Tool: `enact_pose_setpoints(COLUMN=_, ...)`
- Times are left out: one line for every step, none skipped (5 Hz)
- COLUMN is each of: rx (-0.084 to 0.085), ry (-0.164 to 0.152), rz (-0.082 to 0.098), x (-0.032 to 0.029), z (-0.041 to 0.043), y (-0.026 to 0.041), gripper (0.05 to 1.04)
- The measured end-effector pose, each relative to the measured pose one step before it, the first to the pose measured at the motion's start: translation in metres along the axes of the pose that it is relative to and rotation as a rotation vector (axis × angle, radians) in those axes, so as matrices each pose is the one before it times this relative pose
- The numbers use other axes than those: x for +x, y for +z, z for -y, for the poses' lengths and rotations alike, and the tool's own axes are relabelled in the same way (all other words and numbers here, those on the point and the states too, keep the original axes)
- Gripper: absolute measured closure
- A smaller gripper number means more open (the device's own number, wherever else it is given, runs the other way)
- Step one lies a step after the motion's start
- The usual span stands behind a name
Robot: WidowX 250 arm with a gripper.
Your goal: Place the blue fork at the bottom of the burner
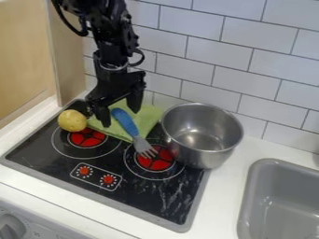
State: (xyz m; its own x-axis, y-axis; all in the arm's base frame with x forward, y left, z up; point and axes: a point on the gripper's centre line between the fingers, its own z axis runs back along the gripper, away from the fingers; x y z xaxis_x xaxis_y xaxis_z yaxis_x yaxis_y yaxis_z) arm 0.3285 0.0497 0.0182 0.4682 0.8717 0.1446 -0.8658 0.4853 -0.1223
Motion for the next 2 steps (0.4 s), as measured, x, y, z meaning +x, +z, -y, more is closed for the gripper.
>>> enact_pose_setpoints(rx=0.0198, ry=-0.0031, rz=-0.0117, x=-0.00129, z=-0.00195, y=-0.00567, gripper=0.164)
enact_pose_setpoints(rx=0.0101, ry=-0.0051, rz=0.0072, x=0.00132, z=-0.00135, y=-0.00022, gripper=0.47)
